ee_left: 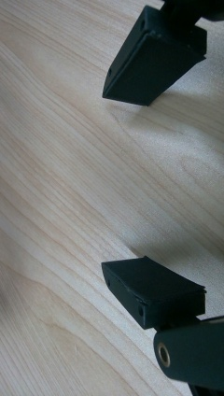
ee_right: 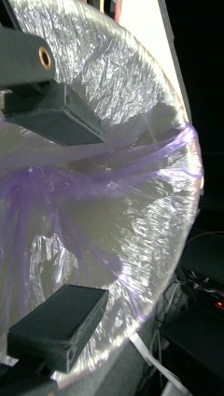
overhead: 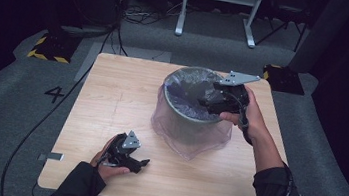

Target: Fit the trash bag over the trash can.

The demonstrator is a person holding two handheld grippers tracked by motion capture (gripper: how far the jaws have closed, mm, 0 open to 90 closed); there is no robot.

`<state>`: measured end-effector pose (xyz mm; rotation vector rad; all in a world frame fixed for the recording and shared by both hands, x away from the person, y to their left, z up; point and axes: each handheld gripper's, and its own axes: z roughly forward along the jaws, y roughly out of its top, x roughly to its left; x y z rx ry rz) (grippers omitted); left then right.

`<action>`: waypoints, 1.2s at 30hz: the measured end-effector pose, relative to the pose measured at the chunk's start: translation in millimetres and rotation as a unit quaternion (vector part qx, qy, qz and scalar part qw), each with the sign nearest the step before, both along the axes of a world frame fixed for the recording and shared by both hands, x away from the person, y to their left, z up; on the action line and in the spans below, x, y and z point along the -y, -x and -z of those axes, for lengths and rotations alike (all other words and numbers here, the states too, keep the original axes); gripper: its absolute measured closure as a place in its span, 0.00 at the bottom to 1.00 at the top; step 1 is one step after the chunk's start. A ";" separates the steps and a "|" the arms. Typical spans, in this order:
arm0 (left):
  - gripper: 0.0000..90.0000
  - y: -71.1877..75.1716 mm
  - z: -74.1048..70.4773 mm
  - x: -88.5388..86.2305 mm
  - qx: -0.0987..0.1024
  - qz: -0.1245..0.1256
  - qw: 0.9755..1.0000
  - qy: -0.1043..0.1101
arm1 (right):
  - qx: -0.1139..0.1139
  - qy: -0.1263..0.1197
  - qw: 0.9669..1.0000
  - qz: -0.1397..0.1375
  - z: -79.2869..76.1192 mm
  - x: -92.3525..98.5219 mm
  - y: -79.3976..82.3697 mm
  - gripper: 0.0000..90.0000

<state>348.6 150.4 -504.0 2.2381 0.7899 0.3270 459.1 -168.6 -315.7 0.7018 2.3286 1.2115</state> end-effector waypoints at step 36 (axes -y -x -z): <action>0.16 0.0 0.0 0.1 0.000 0.000 1.000 0.000 | 0.045 -0.020 0.999 -0.007 -17.9 31.3 37.1 0.21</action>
